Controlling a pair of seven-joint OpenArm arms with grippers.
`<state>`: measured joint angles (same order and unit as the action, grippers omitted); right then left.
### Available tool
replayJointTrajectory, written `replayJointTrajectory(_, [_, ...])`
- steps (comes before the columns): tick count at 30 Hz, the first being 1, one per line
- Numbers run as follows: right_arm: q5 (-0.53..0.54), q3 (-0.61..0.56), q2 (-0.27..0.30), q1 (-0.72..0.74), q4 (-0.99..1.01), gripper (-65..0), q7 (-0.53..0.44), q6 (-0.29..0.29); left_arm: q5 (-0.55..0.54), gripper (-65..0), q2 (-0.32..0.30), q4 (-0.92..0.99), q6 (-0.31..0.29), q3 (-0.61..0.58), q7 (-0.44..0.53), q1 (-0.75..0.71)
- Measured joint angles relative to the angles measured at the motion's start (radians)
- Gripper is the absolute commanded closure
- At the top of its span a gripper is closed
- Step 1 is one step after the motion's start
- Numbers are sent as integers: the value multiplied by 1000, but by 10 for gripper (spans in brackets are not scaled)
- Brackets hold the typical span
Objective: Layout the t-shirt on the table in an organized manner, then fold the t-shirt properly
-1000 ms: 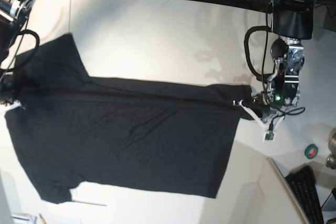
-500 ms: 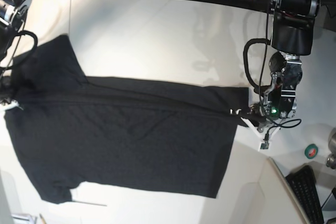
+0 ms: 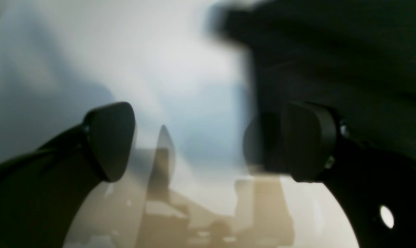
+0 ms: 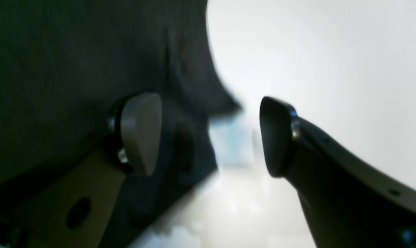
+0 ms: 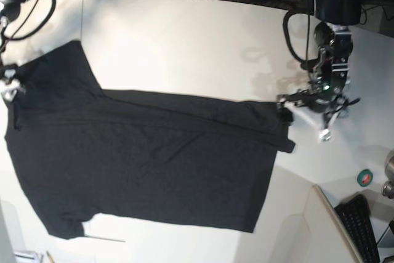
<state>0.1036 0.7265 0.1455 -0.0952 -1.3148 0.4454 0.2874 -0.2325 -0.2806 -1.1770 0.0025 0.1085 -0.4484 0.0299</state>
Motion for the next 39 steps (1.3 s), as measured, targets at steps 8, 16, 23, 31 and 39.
replayJointTrajectory(8, [0, -3, -1, -2, 167, -411, -67, -6, -6, -477, 48, -102, -131, 204, 13, -151])
replayJointTrajectory(16, [4, -4, 6, 17, 250, -324, -95, -9, -1, -13, 62, -122, -112, 263, 16, -175])
replayJointTrajectory(23, [-2, -4, -1, 19, 206, 0, -52, -4, 0, 0, 75, -124, -115, 261, 12, -194])
replayJointTrajectory(31, [-5, -6, 8, 142, -1, 0, 146, -5, -2, 0, 76, -125, -115, 262, 12, -211])
replayJointTrajectory(39, [-3, -120, 93, 362, 105, 0, 190, -6, -1, 0, 76, -126, -115, 264, 11, -224])
